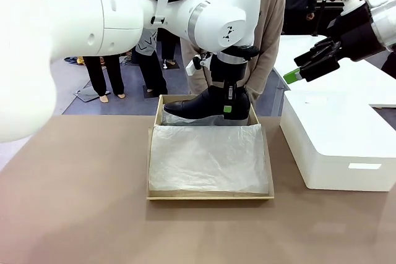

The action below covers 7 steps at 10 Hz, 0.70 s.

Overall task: Pack the shoes into the box.
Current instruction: Place the other shoe of the Shoes into the Shoes Box.

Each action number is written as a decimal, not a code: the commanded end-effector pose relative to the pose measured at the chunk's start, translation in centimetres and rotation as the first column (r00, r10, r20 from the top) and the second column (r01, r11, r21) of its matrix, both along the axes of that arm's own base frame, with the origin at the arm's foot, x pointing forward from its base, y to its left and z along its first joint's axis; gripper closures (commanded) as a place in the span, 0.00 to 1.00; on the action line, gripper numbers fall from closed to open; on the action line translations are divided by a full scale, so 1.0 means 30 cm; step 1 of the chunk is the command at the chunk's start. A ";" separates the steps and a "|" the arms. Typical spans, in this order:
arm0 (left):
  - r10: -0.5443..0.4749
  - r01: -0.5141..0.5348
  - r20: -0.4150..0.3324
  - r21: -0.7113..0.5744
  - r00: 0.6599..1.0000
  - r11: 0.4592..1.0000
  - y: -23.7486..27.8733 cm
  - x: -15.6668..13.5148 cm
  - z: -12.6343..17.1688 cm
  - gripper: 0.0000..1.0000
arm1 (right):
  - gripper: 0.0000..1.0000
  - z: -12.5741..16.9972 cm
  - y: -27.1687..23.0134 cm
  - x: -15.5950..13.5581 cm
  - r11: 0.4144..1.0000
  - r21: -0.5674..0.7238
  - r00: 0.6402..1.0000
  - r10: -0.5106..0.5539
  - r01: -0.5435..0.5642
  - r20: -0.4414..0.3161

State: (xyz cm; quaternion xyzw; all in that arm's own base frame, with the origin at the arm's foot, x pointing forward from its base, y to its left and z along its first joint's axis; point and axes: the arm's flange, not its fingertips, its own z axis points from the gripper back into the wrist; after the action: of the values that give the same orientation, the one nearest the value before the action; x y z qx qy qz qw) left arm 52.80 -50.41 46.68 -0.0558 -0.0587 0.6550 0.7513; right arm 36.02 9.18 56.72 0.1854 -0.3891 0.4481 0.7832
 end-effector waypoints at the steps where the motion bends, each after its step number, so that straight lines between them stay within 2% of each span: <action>1: 0.068 -0.068 -0.010 -0.003 0.998 0.998 -0.026 0.016 0.017 1.00 | 0.00 -0.003 -0.002 0.013 1.000 0.016 1.000 0.023 -0.023 0.015; 7: 0.072 -0.072 -0.072 -0.006 0.995 0.997 -0.046 0.052 -0.076 1.00 | 0.00 -0.003 -0.002 0.013 1.000 0.016 1.000 0.023 -0.023 0.015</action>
State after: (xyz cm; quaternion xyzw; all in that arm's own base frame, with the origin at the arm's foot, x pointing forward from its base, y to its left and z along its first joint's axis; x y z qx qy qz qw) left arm 53.76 -50.97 43.51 -0.0406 -0.0389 0.6615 0.7479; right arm 36.02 9.18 56.72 0.1854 -0.3891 0.4481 0.7832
